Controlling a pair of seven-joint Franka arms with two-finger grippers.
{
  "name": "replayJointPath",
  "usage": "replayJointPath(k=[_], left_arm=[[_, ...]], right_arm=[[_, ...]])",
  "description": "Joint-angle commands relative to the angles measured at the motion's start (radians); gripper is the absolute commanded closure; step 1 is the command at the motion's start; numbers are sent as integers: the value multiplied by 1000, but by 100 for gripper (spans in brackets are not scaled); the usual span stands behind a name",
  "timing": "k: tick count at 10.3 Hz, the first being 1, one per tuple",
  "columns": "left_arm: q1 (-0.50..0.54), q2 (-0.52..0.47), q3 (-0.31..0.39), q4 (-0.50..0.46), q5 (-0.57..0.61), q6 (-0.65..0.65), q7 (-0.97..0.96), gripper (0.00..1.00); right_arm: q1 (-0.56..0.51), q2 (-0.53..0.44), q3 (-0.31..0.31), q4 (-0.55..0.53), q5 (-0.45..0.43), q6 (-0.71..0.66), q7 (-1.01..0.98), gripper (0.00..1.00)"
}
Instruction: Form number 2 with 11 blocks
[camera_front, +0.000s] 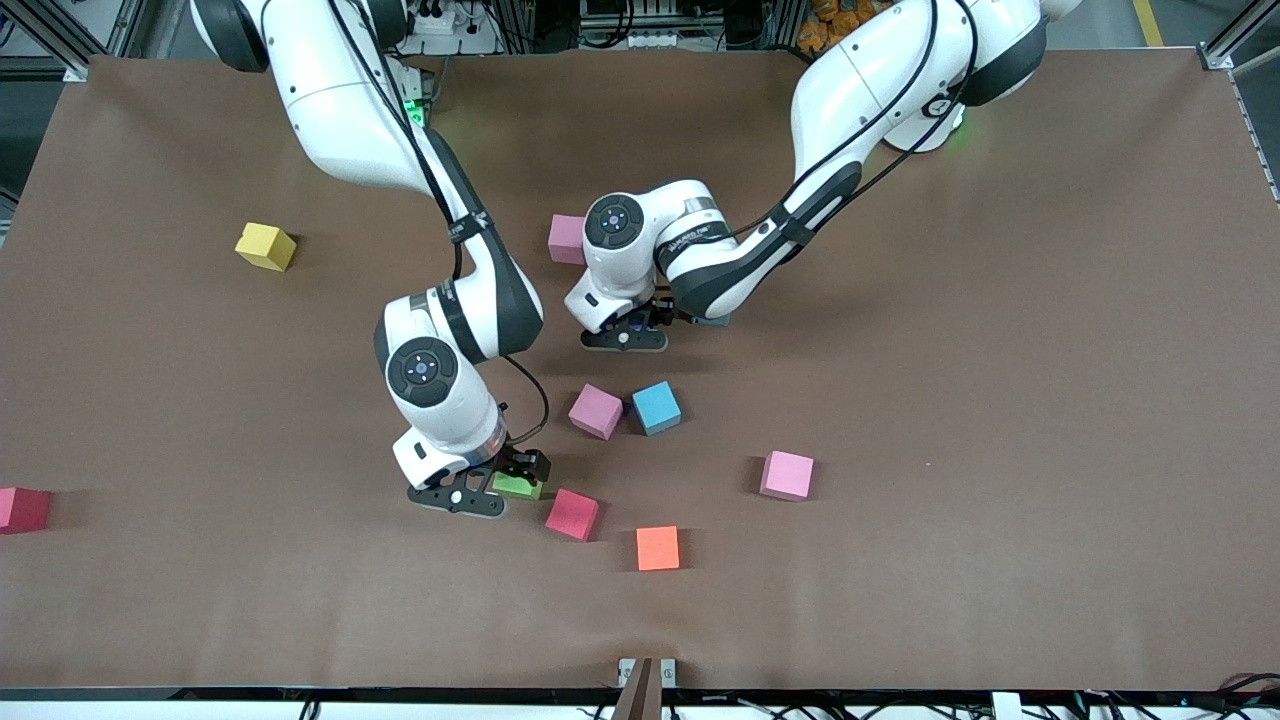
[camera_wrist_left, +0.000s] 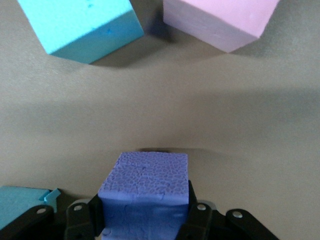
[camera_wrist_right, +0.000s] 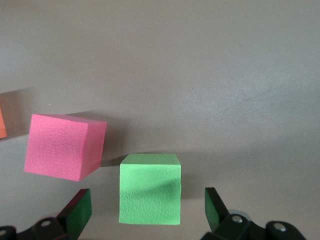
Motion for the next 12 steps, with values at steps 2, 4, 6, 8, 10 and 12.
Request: replayJointPath(k=[2,4,6,8,10,12], left_arm=[[-37,18,23,33,-8,8,2,100],[-45,18,24,31,-8,8,-12,100],[-53,21,24,28,-8,8,-17,100],[-53,24,24,27,-6,8,-15,100],[-51,22,24,27,3,8,-14,100],[-51,21,24,25,3,8,-15,100]], right_arm=[[-7,62,18,53,5,-11,40,0],[-2,79,18,57,0,-10,39,0],[2,80,18,53,-3,-10,42,0],[10,86,18,51,-27,-5,42,0],[10,89,18,50,-44,-2,33,0],[10,88,18,48,-57,34,31,0]])
